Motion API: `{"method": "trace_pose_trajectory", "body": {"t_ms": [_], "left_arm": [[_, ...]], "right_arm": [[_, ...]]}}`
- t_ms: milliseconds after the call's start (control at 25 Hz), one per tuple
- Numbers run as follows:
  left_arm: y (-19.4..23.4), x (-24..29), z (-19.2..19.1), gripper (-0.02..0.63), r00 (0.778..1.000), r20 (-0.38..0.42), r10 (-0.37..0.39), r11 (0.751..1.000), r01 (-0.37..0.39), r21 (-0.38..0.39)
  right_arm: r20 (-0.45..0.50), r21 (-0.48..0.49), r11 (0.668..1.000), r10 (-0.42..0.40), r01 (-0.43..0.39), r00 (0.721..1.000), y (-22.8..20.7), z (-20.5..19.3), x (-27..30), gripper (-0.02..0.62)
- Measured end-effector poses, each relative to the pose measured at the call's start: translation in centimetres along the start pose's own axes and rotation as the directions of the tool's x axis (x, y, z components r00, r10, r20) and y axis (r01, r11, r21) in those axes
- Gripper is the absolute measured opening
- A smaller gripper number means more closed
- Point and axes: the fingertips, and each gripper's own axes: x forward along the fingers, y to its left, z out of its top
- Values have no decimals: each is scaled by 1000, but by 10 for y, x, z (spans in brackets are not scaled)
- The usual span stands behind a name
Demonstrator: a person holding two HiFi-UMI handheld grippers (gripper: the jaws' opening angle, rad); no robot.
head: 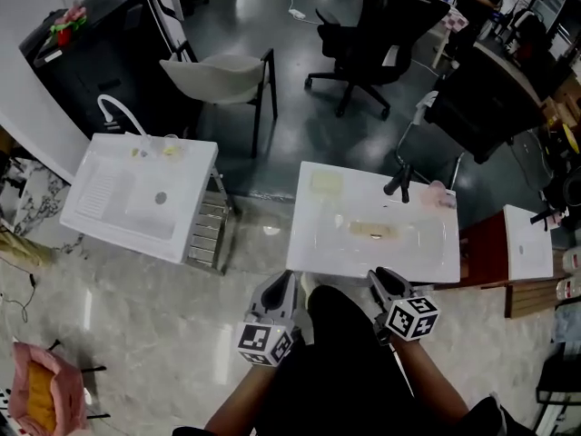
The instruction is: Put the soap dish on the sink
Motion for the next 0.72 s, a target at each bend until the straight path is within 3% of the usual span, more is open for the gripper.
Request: {"method": "trace_pose_trajectory", "body": {"t_ms": [320,480,720], "left_arm": [[-38,-7,-4,17,999,-23,-31,999,32,39],[-70,-3,-4,17,999,-24,-38,996,39,79],[-131,13,-26,17,999,-44,-31,997,34,74]], "right_arm": [[78,-39,999,-34,37,996,-9,11,-55,12],[125,-61,998,-26,34,992,-26,22,-77,3],[226,-139,987,-51,84,973,-72,45,-140,0]]}}
